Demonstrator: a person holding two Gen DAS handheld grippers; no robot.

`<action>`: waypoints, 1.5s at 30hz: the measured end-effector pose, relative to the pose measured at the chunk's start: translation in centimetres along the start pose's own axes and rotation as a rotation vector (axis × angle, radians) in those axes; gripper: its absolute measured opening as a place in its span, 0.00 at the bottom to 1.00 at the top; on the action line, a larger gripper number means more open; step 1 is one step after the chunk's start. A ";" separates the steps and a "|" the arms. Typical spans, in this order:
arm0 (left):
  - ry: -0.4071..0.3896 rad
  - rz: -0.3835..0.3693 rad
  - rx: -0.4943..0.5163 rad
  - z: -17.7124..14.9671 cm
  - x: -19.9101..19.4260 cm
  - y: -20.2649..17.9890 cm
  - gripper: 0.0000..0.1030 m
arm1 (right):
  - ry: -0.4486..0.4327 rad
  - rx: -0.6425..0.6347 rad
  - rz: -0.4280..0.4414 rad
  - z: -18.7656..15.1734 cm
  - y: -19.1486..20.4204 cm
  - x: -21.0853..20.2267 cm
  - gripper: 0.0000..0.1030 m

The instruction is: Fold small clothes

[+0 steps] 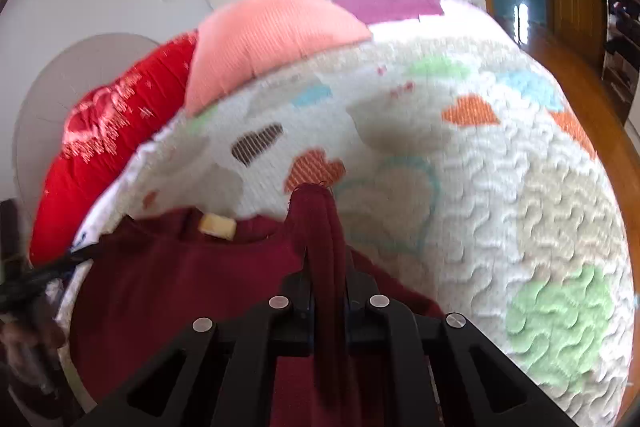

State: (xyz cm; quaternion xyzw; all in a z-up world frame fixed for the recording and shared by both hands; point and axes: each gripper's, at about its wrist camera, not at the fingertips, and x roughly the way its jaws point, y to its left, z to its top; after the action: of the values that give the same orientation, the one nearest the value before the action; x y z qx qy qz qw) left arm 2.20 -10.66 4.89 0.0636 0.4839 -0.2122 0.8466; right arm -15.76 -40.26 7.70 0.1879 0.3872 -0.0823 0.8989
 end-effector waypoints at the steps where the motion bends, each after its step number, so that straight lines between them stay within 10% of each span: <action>1: 0.008 0.030 0.011 0.0 0.7 -0.1 0.29 | -0.016 -0.013 -0.014 0.2 0.2 -0.3 0.08; 7: 0.020 -0.028 -0.129 0.9 2.2 2.7 0.15 | 0.089 -0.034 -0.110 -0.5 -1.4 3.8 0.08; 12: -0.055 0.028 -0.098 0.6 -0.2 2.3 0.12 | 0.007 0.015 -0.100 0.0 -1.9 0.1 0.26; 19: -0.045 -0.040 -0.127 -0.8 -2.7 2.4 0.11 | 0.071 -0.062 0.125 -2.1 3.8 -2.1 0.26; 25: -0.046 -0.084 -0.119 -3.4 -5.8 2.0 0.14 | 0.167 -0.163 0.007 -4.7 6.3 1.7 0.32; 32: -0.059 -0.016 -0.076 -6.7 -6.6 0.5 0.16 | 0.120 -0.169 0.112 -3.5 9.7 -0.6 0.35; 45: -0.063 -0.023 -0.105 -7.9 -5.5 1.7 0.16 | 0.207 -0.229 0.173 -3.9 18.3 7.6 0.35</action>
State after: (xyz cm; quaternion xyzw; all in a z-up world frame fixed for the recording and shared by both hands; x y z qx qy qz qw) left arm -5.76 -5.01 5.28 0.0067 0.4680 -0.1981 0.8612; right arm -7.82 -21.97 4.73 0.1245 0.4668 0.0599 0.8735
